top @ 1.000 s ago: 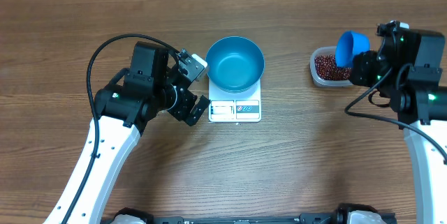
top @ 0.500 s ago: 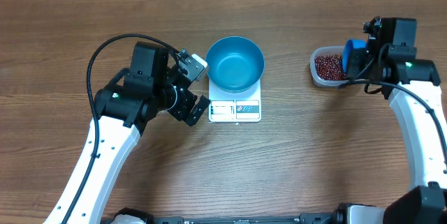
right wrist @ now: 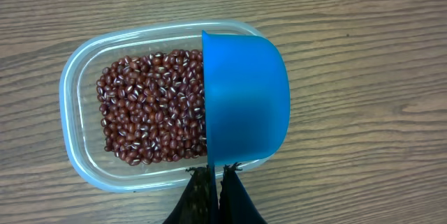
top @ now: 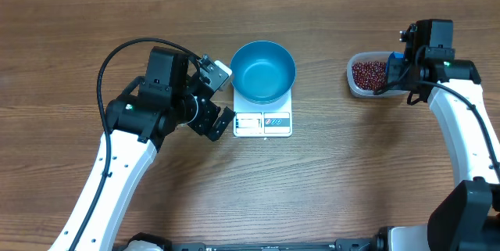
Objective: Scoop item into bowl and weigh 150g on scale
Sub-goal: 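Dip the scoop into the red beans with the right gripper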
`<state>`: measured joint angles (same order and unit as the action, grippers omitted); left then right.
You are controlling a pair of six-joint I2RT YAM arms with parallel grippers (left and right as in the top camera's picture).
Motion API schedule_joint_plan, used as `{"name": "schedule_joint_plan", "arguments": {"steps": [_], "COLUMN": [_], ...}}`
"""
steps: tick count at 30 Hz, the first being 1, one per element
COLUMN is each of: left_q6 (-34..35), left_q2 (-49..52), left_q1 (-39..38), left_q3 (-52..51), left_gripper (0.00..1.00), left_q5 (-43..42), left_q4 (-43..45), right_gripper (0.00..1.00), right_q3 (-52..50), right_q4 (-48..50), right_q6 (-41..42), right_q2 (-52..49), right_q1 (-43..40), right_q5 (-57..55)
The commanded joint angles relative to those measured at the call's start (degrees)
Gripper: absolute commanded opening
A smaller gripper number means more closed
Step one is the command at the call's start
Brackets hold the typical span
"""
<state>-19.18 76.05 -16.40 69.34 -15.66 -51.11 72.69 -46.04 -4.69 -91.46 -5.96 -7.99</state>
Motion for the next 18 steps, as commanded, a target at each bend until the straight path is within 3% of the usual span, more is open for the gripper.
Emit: {"name": "schedule_joint_plan", "arguments": {"steps": [1,18], "left_q6": [1.01,1.01], "left_q2": [0.39,0.39], "left_q1": [-0.13,-0.13], "left_q3": [-0.22,-0.22], "left_gripper": [1.0,1.0], "left_q5": [-0.85,-0.85], "left_q4": [0.2,0.2], "right_gripper": [0.04,0.04], "right_q3": [0.02,0.02], "right_q4": [0.13,-3.96], "right_q6": [-0.24,1.86], "right_q2": [-0.57,-4.04], "right_q1": [-0.22,-0.22], "right_q5": [0.83,14.05]}}
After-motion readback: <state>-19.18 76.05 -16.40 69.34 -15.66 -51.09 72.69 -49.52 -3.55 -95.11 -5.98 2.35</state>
